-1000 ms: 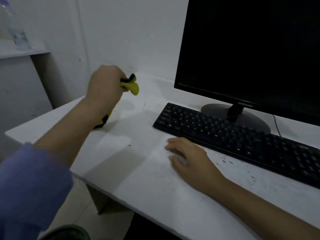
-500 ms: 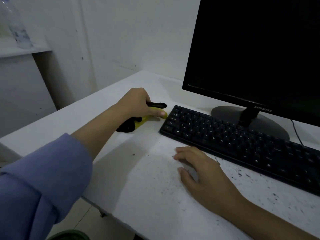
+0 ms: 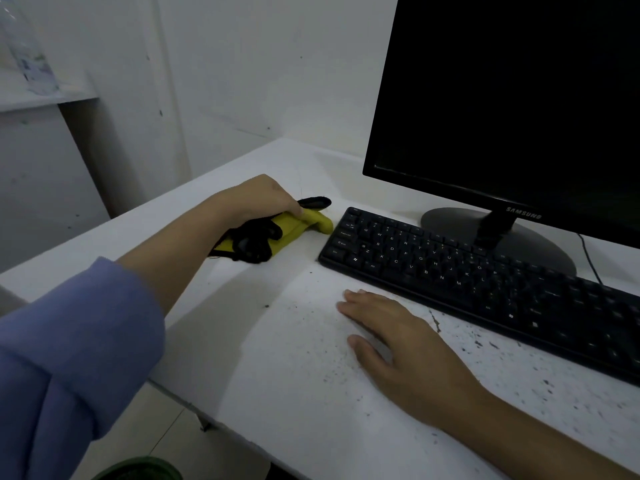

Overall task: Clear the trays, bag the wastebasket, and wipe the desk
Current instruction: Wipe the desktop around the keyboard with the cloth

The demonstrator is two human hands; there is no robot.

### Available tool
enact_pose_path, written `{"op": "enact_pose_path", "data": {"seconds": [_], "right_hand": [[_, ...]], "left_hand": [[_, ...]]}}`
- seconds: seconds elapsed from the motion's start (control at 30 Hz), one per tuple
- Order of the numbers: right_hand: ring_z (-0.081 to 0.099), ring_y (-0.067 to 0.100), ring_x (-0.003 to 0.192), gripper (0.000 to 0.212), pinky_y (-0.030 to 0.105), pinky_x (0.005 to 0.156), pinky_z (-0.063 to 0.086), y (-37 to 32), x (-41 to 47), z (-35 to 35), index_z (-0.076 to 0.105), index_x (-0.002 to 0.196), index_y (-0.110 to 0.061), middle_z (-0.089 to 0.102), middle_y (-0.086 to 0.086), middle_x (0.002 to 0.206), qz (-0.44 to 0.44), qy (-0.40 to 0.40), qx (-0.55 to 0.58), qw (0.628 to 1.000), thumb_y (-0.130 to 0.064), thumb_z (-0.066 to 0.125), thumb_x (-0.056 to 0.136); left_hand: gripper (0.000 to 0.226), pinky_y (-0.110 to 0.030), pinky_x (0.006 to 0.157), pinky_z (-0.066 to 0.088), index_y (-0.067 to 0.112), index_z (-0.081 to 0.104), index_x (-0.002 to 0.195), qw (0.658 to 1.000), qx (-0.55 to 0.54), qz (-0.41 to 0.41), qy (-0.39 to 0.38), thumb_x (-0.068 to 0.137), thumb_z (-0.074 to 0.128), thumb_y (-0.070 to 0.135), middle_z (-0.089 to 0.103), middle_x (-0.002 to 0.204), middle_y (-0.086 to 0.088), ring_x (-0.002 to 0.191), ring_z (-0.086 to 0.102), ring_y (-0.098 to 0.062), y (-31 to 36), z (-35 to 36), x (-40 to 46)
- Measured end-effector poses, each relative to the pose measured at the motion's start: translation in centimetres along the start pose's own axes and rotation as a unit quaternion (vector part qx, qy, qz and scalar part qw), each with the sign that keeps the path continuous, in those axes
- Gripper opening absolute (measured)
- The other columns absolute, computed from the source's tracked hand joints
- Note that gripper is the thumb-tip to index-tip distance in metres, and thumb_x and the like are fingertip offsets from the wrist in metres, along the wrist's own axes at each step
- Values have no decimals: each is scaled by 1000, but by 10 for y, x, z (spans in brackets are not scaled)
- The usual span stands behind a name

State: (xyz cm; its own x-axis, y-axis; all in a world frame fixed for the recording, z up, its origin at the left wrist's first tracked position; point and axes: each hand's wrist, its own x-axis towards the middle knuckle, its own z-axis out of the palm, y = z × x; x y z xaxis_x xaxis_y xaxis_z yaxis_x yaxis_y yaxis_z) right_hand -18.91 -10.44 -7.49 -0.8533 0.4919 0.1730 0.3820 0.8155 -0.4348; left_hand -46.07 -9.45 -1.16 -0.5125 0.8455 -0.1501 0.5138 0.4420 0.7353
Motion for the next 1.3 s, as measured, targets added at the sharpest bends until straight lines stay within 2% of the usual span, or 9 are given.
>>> {"op": "enact_pose_path", "data": {"seconds": [0.13,0.3,0.43,0.57,0.77,0.97,1.1,1.2,1.3], "right_hand": [[16,-21,126,64,-4,100,4,-1,0,-1,40,136,-37,29,-34,134,-3,-1,-5,1000,-57,21,78],[17,-21,127,63,-5,100,5,-1,1,0,41,135,-37,31,-33,135,1,0,1,1000,-56,23,78],[21,-16,131,62,3,106,11,-1,0,-1,42,135,-36,35,-28,140,5,1,6,1000,-56,24,79],[15,-22,128,62,-2,101,6,-2,1,-2,40,136,-38,30,-34,135,5,-4,-5,1000,-57,23,79],[12,-25,126,62,-5,100,4,-1,1,-1,42,135,-38,31,-34,135,1,-2,-12,1000,-57,23,79],[11,-33,120,61,-6,99,6,1,2,-1,44,133,-37,31,-34,133,-6,2,-2,1000,-56,25,79],[15,-27,123,61,-7,99,7,1,2,1,45,133,-36,33,-32,134,-12,8,-10,1000,-56,25,79],[23,-20,124,60,-3,102,11,-1,1,-2,48,131,-34,38,-29,133,-15,6,-10,1000,-55,28,79],[45,-10,112,37,13,100,38,-13,17,-16,60,119,-29,54,-23,119,9,8,21,1000,-39,49,85]], "left_hand": [[39,-31,74,51,6,60,110,995,-67,-51,-57,79,68,27,58,113,-7,96,56,-20,1,-9,5],[37,-33,77,50,9,63,113,986,-92,-62,-125,83,66,30,61,113,-5,105,57,-22,-2,-18,10],[26,-28,70,49,6,63,108,998,-62,-2,-8,90,58,24,63,96,-8,84,60,-22,0,-21,18],[24,-35,85,48,4,63,110,994,-78,36,67,91,57,16,62,106,-15,96,58,-29,-7,-38,31],[38,-33,93,42,9,58,121,984,108,90,108,84,62,4,59,122,-17,102,59,-28,-48,-48,46],[25,-27,84,39,23,67,105,964,202,161,57,81,67,31,57,112,-5,93,54,-16,-39,-40,18],[65,-28,96,34,52,57,106,957,224,161,-94,47,69,75,45,114,15,110,41,-7,-41,-39,-24],[65,-26,91,34,43,58,110,956,214,194,-48,51,78,62,46,113,12,106,41,-7,-49,-20,-34],[59,-26,82,41,31,62,110,946,213,239,41,59,74,58,52,105,8,97,50,-11,-55,-3,-38]]}}
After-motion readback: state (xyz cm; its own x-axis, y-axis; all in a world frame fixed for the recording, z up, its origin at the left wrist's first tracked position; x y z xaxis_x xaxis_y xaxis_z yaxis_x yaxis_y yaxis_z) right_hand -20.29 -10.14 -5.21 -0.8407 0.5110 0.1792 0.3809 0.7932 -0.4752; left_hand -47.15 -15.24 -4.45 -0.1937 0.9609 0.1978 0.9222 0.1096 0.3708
